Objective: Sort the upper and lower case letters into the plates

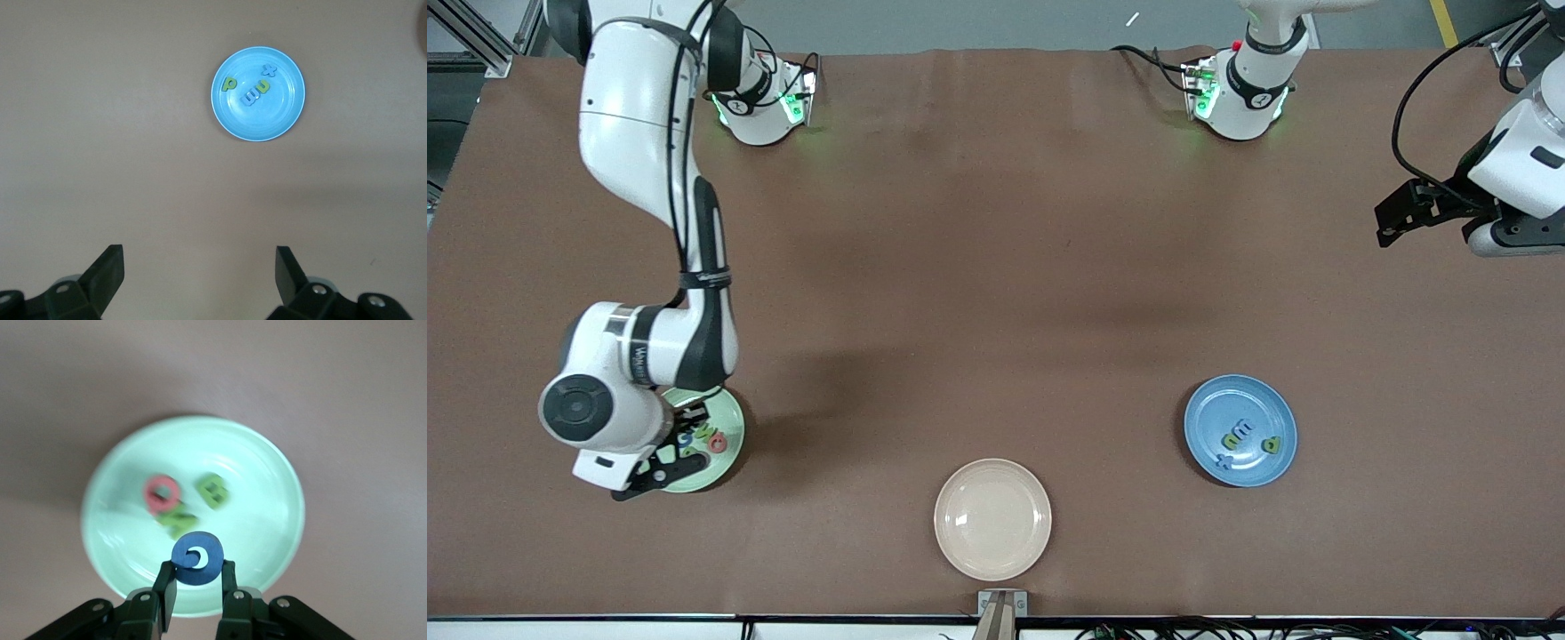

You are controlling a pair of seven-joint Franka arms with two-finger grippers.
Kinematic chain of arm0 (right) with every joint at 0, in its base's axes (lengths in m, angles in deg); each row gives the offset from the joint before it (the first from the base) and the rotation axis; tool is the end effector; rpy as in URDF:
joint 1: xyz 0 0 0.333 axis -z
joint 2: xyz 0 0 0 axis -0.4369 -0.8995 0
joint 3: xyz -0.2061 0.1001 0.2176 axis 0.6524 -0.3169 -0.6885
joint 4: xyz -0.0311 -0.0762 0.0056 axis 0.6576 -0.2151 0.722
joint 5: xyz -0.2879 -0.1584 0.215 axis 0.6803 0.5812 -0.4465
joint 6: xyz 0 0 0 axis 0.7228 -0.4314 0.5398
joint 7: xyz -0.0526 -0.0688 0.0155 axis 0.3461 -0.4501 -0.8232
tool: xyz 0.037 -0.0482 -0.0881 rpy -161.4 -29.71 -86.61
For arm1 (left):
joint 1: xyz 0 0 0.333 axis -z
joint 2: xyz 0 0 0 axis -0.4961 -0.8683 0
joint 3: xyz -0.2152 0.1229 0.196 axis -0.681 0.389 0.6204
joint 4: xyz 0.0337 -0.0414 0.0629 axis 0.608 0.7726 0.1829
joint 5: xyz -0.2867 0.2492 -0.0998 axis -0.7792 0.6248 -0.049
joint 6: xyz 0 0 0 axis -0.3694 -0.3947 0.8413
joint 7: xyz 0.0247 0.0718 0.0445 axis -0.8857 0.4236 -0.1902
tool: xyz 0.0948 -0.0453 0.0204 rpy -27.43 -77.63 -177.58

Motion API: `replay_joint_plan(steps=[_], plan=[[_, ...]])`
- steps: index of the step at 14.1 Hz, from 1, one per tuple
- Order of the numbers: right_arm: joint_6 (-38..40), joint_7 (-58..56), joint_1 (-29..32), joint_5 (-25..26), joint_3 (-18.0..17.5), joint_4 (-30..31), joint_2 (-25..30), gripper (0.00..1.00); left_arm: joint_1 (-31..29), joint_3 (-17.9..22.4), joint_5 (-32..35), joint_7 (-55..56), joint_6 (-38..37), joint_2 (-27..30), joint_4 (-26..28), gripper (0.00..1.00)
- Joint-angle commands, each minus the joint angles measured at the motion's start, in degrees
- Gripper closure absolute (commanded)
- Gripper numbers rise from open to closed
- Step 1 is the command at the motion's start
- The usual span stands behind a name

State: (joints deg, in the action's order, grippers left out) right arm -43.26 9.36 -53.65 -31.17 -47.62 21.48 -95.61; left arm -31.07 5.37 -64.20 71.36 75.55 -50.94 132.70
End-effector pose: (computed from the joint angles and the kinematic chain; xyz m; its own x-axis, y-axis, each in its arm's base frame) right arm 0.7262 0.0075 0.2757 0.8817 0.4324 -0.1886 0.4631 -0.8695 0.1715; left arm 0.5492 -0.0590 0.6271 0.9997 -0.0042 0.0239 -0.0027 -0.9979 -0.0645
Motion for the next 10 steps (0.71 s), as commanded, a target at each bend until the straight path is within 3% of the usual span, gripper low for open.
replay_joint_plan(steps=[1,4,6,7,8,10], plan=[[-0.6,-8.4,3.7,-0.6,-1.0,1.8,0.4,0.87,0.0,-0.8,-0.9,-0.2,0.7,0.8,1.1,0.0],[-2.9,-8.8,3.9,-0.6,-1.3,1.8,-0.1,0.3,-0.1,-0.8,-0.9,-0.2,0.6,0.9,1.1,0.0],[-3.6,-8.6,3.5,-0.9,-1.4,1.4,0.0,0.2,-0.2,-0.7,-0.9,-0.1,0.7,0.7,1.0,0.0],[-3.8,-8.6,3.4,-0.8,-1.4,1.0,0.2,0.07,-0.3,-0.7,-0.8,-0.1,0.9,0.7,1.0,0.0],[-3.9,-8.5,3.2,-0.9,-1.4,-0.1,0.4,0.0,-0.4,-0.7,-0.8,-0.1,1.0,0.6,1.0,0.0],[-3.5,-8.2,3.0,-2.7,-1.2,-2.5,1.4,0.0,-0.4,-0.6,-0.8,0.1,1.7,0.0,1.3,0.0]])
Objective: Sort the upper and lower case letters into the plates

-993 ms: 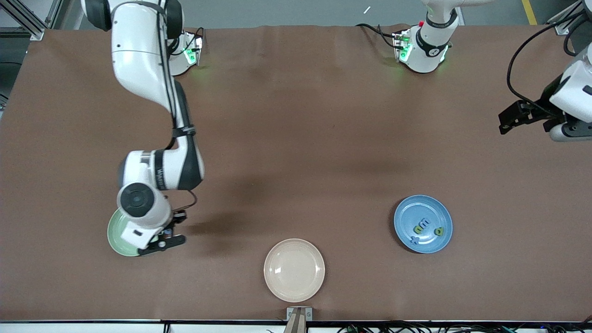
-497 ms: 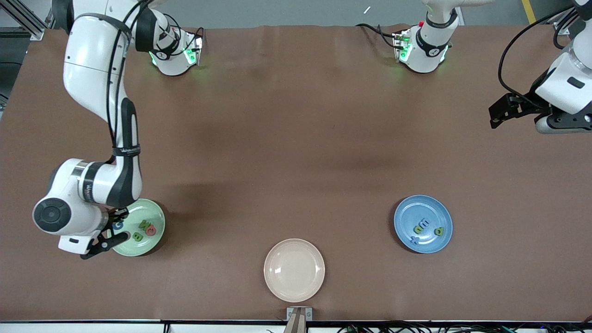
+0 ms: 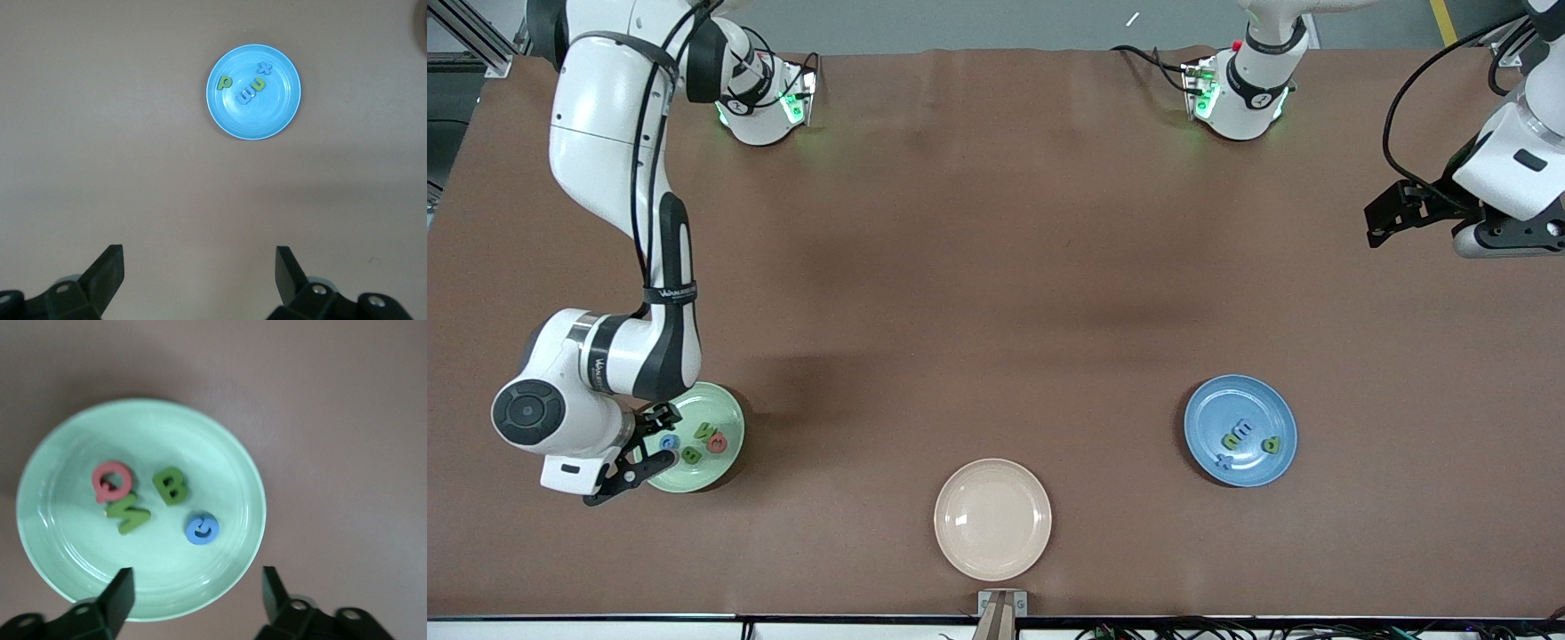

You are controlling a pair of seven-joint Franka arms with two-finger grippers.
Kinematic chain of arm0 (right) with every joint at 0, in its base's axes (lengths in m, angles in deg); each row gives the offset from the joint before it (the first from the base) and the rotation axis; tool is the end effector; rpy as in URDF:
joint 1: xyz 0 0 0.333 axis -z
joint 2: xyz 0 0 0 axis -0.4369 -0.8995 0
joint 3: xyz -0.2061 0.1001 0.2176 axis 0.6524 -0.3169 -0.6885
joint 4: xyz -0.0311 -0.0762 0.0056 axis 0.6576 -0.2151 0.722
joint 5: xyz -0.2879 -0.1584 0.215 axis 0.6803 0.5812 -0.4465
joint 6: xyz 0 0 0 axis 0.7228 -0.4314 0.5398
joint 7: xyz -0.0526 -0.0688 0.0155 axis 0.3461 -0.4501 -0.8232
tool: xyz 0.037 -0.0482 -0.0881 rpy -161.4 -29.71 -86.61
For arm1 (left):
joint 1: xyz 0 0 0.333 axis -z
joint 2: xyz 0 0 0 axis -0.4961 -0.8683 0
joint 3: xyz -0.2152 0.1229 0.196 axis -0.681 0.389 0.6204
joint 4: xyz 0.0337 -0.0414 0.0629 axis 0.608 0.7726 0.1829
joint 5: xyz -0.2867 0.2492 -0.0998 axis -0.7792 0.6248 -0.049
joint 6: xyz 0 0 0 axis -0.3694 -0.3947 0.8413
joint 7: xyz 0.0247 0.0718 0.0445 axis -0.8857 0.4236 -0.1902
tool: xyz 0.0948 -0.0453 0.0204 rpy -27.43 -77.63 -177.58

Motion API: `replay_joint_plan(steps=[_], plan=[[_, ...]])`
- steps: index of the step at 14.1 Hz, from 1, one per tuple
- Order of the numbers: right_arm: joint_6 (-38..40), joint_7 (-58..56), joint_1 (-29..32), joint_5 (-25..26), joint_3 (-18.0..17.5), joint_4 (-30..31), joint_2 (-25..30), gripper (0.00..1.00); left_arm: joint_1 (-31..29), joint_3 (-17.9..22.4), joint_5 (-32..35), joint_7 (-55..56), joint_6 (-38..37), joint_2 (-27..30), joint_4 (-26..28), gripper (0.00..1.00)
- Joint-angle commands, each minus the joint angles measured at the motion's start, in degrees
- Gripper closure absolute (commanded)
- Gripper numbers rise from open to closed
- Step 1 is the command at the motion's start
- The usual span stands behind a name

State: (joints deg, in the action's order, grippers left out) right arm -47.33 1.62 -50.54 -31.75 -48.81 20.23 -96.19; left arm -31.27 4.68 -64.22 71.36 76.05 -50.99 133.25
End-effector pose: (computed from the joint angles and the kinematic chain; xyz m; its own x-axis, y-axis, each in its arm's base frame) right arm 0.7380 -0.0162 0.2785 0.8344 0.5322 -0.1433 0.5507 -0.8155 0.1780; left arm 0.5496 -0.0639 0.6228 0.9997 -0.0133 0.0221 -0.0119 -0.9979 -0.0644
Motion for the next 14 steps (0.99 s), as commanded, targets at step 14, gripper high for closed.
replay_joint_plan(steps=[14], plan=[[15.1,28.7,22.3,11.1,-32.3,11.2,37.3,0.0,-0.1,-0.1,-0.7,-0.5,3.1,-0.8,0.2,0.0]])
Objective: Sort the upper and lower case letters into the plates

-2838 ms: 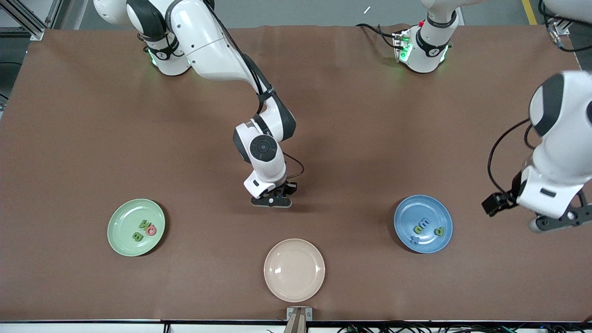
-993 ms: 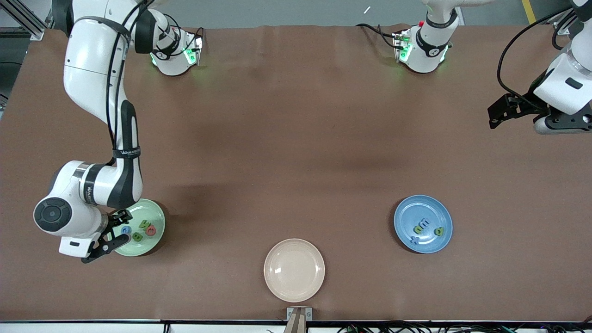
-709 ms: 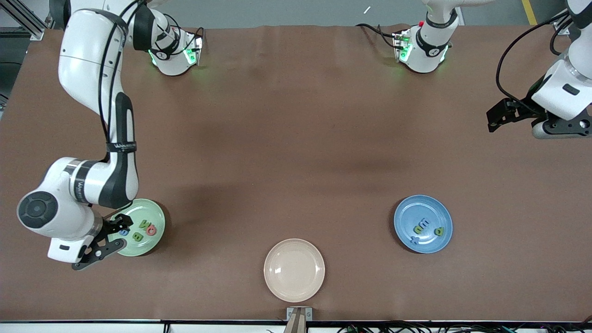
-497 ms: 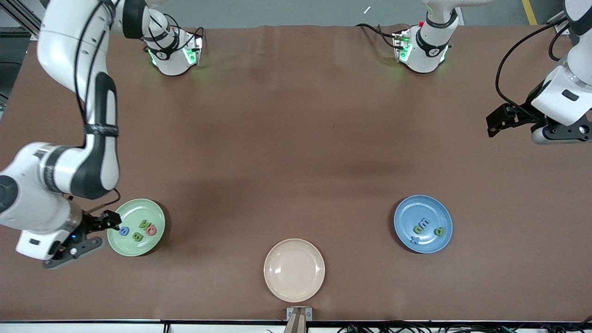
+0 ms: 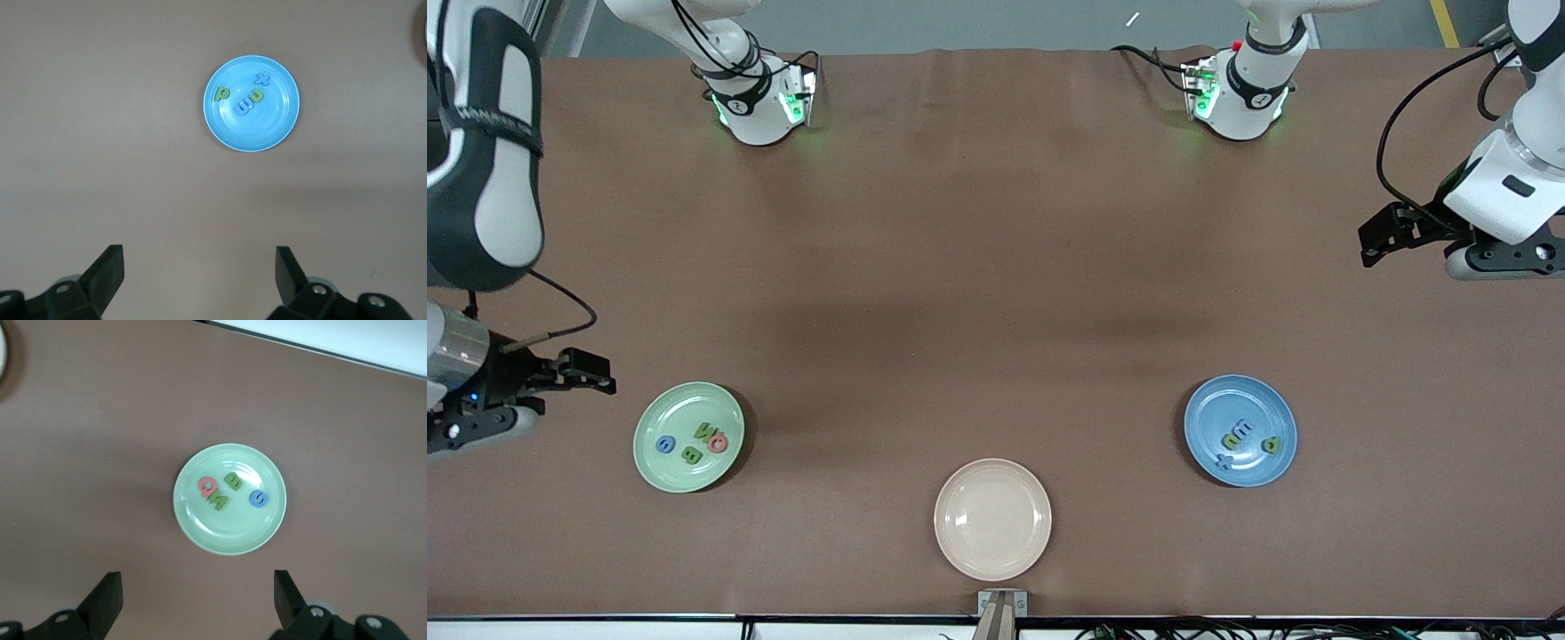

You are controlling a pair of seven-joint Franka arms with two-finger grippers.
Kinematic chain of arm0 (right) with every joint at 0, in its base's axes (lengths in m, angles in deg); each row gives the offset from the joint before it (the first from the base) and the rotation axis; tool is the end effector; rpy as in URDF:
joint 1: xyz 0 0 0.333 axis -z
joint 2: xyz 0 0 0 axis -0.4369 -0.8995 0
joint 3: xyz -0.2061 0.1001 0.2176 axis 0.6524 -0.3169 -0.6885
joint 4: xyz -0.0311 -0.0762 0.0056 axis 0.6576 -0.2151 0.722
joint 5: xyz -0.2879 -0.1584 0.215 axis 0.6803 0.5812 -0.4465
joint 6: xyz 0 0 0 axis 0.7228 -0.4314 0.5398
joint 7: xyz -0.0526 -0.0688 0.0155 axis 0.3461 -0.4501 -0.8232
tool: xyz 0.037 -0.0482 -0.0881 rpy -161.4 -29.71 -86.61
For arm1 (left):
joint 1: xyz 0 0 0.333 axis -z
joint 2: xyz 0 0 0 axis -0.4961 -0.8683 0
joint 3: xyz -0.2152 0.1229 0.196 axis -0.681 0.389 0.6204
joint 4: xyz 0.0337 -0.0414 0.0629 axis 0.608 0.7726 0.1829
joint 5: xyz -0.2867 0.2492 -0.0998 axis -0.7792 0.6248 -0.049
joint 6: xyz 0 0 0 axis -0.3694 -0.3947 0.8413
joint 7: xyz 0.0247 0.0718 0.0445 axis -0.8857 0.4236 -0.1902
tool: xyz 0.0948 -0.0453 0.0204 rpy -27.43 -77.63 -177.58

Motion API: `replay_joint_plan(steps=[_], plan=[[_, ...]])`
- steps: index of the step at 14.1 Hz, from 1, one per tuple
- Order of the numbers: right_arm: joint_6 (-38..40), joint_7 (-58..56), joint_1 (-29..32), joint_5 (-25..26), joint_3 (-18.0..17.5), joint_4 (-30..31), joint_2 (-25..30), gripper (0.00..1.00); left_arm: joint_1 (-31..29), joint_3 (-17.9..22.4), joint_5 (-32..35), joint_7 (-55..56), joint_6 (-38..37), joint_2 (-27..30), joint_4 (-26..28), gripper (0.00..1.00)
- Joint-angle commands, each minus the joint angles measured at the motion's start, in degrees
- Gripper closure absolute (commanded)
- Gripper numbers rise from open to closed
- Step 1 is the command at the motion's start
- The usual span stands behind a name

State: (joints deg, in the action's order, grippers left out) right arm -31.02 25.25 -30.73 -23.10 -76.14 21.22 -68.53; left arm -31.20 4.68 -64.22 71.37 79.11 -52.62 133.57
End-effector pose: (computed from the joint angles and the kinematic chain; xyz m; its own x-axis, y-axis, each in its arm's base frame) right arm 0.6789 -0.0160 0.5172 0.9712 0.2308 0.0591 0.2333 -0.9716 -0.0393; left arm 0.5629 -0.0653 0.6092 0.9990 -0.0176 0.0410 -0.0152 -0.9982 -0.0577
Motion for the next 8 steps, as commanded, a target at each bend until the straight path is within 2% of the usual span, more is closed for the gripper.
replay_joint_plan(steps=[1,4,8], plan=[[-1.2,6.5,2.4,2.5,-5.0,12.6,12.6,0.0,-0.1,-0.1,-0.7,-0.5,-0.1,0.9,-0.5,0.0],[-0.7,9.1,2.1,3.1,-4.9,16.2,18.7,0.0,-0.1,-0.1,-0.7,-0.6,-0.2,1.4,-1.2,0.0],[2.3,12.8,1.7,3.3,-5.0,16.2,22.4,0.0,-0.3,-0.1,-0.7,-0.3,-0.2,1.2,-3.0,0.0]])
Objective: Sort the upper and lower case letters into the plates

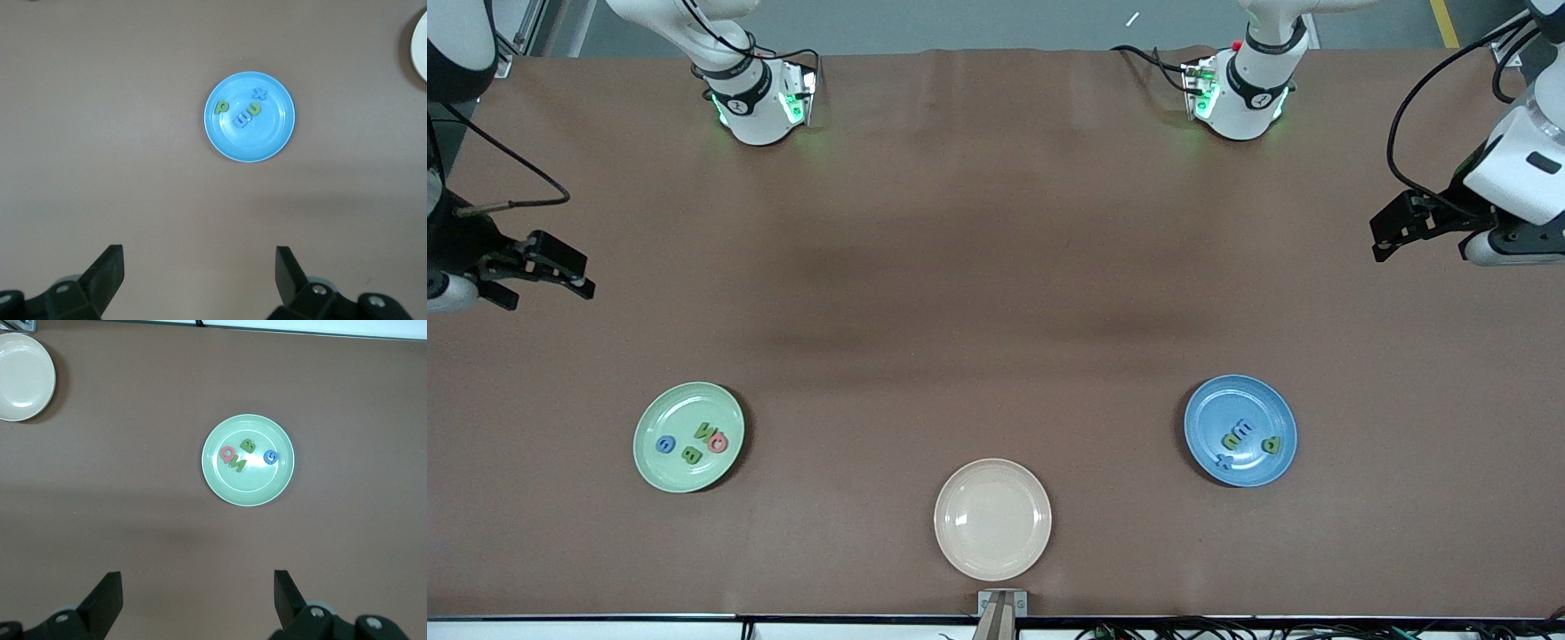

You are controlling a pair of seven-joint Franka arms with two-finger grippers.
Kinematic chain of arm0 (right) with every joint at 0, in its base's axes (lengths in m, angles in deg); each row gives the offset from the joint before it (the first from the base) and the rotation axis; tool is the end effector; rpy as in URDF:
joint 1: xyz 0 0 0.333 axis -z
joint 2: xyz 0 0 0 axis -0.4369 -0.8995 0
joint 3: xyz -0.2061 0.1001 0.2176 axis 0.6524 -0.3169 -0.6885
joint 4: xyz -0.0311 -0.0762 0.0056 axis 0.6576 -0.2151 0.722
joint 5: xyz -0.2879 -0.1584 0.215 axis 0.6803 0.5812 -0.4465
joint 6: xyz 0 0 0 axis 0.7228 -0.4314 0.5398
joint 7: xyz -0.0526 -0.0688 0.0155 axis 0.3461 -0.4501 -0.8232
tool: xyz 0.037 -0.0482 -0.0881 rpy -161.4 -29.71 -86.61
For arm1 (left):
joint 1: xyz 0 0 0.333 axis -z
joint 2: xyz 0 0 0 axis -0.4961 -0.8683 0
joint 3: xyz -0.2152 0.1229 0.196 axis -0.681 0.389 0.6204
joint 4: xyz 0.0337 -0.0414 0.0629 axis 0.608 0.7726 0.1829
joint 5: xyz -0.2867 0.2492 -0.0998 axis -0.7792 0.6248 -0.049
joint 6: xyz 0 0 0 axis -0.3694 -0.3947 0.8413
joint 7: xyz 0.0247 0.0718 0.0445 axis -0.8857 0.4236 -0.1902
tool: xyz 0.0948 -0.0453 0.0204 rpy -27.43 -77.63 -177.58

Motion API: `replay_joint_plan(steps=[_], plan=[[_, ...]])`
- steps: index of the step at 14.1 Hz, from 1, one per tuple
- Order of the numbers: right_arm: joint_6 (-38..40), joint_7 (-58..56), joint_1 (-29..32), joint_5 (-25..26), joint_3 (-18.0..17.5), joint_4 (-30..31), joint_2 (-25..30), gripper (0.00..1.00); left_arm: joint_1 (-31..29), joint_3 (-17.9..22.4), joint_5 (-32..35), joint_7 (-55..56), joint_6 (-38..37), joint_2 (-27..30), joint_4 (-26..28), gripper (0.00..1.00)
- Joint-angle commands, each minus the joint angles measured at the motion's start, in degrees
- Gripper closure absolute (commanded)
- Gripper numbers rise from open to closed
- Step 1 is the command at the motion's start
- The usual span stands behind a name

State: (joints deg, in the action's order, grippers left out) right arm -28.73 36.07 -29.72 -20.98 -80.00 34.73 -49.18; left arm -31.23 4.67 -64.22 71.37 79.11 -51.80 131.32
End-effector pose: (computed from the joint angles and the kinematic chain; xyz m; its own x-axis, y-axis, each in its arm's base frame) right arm 0.5834 -0.0002 0.6108 0.9897 0.0912 0.1099 0.0981 -0.9935 -0.0586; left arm 0.5598 -0.0653 0.6361 0.9954 -0.0169 0.0942 -0.0118 -0.9985 -0.0538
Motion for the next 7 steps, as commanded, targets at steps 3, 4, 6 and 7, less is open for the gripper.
replay_joint_plan(steps=[3,4,6,7], plan=[[0.9,3.1,1.1,1.2,-1.5,2.7,4.6,0.0,-0.2,-0.1,-0.4,-0.4,-0.6,0.2,-1.1,0.0],[1.4,3.1,2.1,1.2,-2.5,2.6,5.0,0.0,-0.2,-0.1,-0.5,-0.4,-0.6,0.2,-1.1,0.0],[1.7,3.1,7.0,1.2,-7.1,2.7,5.7,0.0,-0.2,-0.1,-0.7,-0.3,-0.6,0.2,-1.1,0.0],[1.9,3.1,7.2,1.2,-7.2,2.7,5.9,0.0,-0.2,-0.1,-0.7,-0.3,-0.6,0.2,-1.1,0.0]])
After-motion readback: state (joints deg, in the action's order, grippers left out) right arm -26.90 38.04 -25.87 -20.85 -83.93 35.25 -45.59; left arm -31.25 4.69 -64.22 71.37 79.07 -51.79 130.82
